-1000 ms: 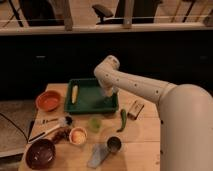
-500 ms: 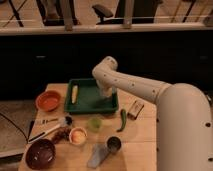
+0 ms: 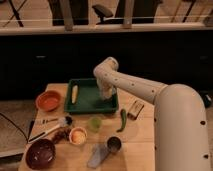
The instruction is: Wipe tray with sponge
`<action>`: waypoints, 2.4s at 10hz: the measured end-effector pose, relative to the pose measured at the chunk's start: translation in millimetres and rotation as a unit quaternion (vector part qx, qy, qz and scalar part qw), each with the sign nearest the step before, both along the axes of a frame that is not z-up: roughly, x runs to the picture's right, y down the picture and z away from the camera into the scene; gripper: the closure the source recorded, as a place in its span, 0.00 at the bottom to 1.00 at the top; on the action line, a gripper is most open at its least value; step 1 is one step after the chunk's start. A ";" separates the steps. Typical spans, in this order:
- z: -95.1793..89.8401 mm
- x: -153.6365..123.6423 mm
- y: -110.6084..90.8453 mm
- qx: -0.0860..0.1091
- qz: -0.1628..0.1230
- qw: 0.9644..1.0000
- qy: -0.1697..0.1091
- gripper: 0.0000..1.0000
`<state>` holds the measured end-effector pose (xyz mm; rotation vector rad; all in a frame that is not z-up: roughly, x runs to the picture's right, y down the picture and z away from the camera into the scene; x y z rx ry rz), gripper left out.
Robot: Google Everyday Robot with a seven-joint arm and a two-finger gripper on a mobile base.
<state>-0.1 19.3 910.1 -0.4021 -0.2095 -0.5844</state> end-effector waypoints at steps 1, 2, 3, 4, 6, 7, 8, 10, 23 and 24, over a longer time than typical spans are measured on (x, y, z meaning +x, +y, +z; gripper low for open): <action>1.2 -1.2 1.0 -0.003 -0.001 1.000 -0.003 1.00; 2.0 -2.3 1.4 -0.004 -0.002 1.000 -0.006 1.00; 2.5 -3.3 1.2 -0.005 -0.003 1.000 -0.008 1.00; 2.2 -4.9 1.5 -0.005 -0.004 1.000 -0.010 1.00; 1.6 -6.6 1.7 -0.006 -0.007 1.000 -0.013 1.00; 1.6 -6.4 1.1 -0.005 -0.008 1.000 -0.014 1.00; 1.9 -5.9 0.7 -0.004 -0.008 1.000 -0.015 1.00; 2.7 -6.4 0.1 -0.003 -0.009 1.000 -0.017 1.00; -1.7 -3.8 -5.6 -0.015 -0.009 0.999 -0.031 1.00; -0.9 -3.1 -6.8 -0.017 -0.007 0.999 -0.030 1.00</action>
